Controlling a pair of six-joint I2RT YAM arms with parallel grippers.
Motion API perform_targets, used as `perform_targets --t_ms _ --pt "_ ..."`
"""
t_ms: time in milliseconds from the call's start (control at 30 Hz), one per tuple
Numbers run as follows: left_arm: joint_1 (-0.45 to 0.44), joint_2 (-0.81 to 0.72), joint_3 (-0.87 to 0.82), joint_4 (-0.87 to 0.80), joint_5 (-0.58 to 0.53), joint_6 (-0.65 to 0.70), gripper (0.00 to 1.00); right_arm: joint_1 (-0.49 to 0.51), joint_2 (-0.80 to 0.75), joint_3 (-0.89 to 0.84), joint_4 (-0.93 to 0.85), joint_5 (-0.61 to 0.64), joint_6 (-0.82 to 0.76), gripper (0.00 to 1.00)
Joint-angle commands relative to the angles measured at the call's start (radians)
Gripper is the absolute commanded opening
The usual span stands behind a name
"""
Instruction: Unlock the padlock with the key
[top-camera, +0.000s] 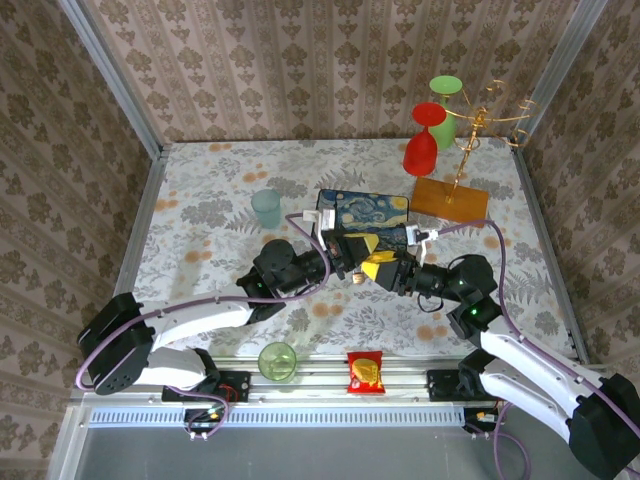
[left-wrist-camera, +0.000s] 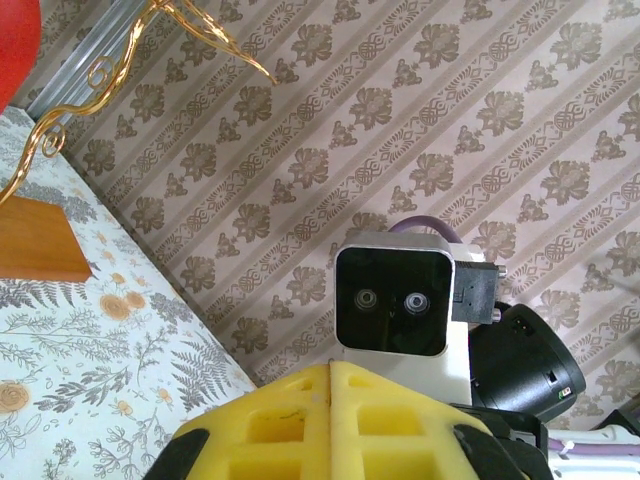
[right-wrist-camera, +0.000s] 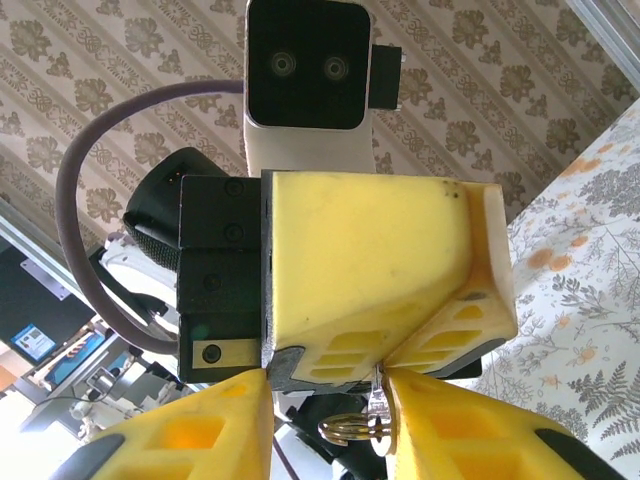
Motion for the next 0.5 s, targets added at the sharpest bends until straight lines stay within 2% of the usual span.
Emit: perform_targets --t_ms 0,100,333,467 --pt "-0.002 -0.008 -0.016 0.071 -0.029 0.005 0.0 0.01 -0.008 -0.021 0.039 0.015 -0.018 0.25" --pt "-0.001 -0.006 -0.013 0.073 -0.029 0.006 0.0 0.011 -0.026 -0.031 0.021 0.032 -0.027 0.13" --pt "-0.004 0.002 -0.005 0.078 -0.032 0.0 0.0 0.011 -0.042 -0.036 -0.008 0.046 -0.041 0.14" --pt "-0.001 0.001 -0.01 0.078 -0.044 -0.005 0.0 0.01 -0.048 -0.04 -0.007 0.047 -0.047 0.08"
